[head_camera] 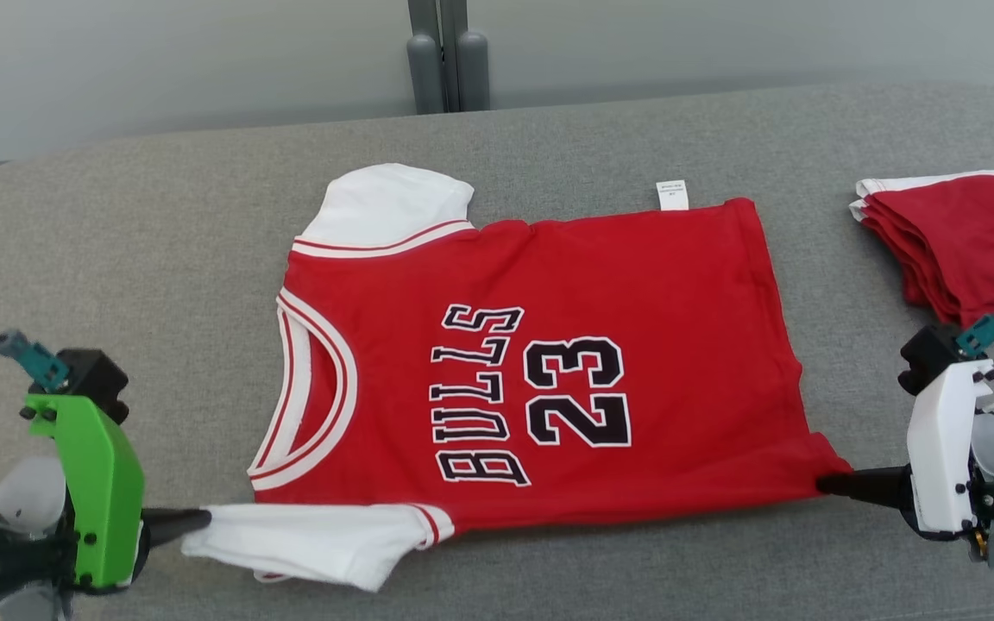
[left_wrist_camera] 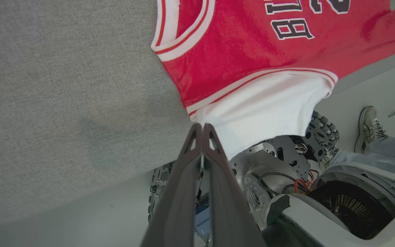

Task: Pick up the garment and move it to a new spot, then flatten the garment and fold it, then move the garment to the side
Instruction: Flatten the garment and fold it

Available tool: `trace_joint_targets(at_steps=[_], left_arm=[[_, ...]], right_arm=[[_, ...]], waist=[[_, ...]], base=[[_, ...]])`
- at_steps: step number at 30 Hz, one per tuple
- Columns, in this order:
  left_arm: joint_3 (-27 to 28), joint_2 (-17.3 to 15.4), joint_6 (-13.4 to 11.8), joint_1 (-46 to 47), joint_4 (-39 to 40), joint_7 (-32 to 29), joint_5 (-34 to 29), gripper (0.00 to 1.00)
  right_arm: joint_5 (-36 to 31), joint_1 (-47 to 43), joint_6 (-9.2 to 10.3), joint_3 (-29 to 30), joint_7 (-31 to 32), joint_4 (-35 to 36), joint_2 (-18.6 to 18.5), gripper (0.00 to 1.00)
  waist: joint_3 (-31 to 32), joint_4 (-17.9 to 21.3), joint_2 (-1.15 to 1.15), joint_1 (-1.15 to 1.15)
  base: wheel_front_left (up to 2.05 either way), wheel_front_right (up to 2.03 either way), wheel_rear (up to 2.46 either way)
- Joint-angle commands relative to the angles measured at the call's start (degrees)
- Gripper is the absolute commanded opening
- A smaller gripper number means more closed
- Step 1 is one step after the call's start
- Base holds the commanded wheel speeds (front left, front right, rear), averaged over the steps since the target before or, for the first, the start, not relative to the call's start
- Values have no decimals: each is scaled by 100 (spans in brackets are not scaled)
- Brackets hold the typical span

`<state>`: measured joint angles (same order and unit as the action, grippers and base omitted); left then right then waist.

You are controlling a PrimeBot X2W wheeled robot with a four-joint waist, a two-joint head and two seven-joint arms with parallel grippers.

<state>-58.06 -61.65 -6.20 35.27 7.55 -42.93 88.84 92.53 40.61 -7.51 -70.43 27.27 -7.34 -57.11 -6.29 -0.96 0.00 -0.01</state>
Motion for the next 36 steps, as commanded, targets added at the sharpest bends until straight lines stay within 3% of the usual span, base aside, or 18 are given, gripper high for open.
trace_joint_targets(at_steps=[1, 15, 16, 18, 19, 20, 25, 29, 33, 36], left_arm=[[48, 97, 25, 205, -127, -91, -9, 0], [288, 1300, 331, 1596, -1859, -555, -177, 0], [314, 1393, 376, 1641, -2012, -519, -163, 0], [356, 1534, 480, 1701, -2280, -391, -188, 0], [365, 1578, 521, 1715, -2389, -337, -213, 61], [368, 1643, 558, 1711, -2524, -293, -219, 100], [370, 1788, 796, 1663, -2893, -24, -317, 100], [445, 1819, 1022, 1538, -2974, 564, -587, 100], [573, 1828, 1107, 1350, -2990, 1586, -998, 100], [678, 1853, 1010, 1097, -2955, 2518, -1340, 100]], right_arm=[[108, 112, 4, 39, 84, -78, 23, 0], [406, 1055, 3, 332, 418, -1006, 649, 0], [386, 1104, 3, 324, 429, -1085, 716, 20], [369, 1174, 2, 325, 431, -1213, 811, 38], [354, 1204, 2, 336, 390, -1264, 847, 78], [356, 1222, 2, 350, 342, -1325, 904, 100], [411, 1114, 1, 496, -36, -1427, 1017, 100], [341, 937, 1, 745, -732, -1257, 965, 100], [174, 624, 1, 962, -1604, -984, 909, 100], [-89, 350, 1, 1103, -2437, -758, 882, 100]], waist=[[-255, 17, 0, 1], [-1085, 179, 0, 1], [-1107, 188, 0, 1], [-1122, 199, 0, 1], [-1120, 204, 0, 1], [-1100, 210, 0, 1], [-890, 182, 0, 1], [-616, 141, 0, 1], [-305, 105, 0, 1], [-87, 85, 0, 1]], base=[[0, 0, 0], [0, 0, 0], [0, 0, 0], [0, 0, 0], [0, 0, 0], [0, 0, 0], [0, 0, 0], [0, 0, 0], [0, 0, 0], [0, 0, 0]])
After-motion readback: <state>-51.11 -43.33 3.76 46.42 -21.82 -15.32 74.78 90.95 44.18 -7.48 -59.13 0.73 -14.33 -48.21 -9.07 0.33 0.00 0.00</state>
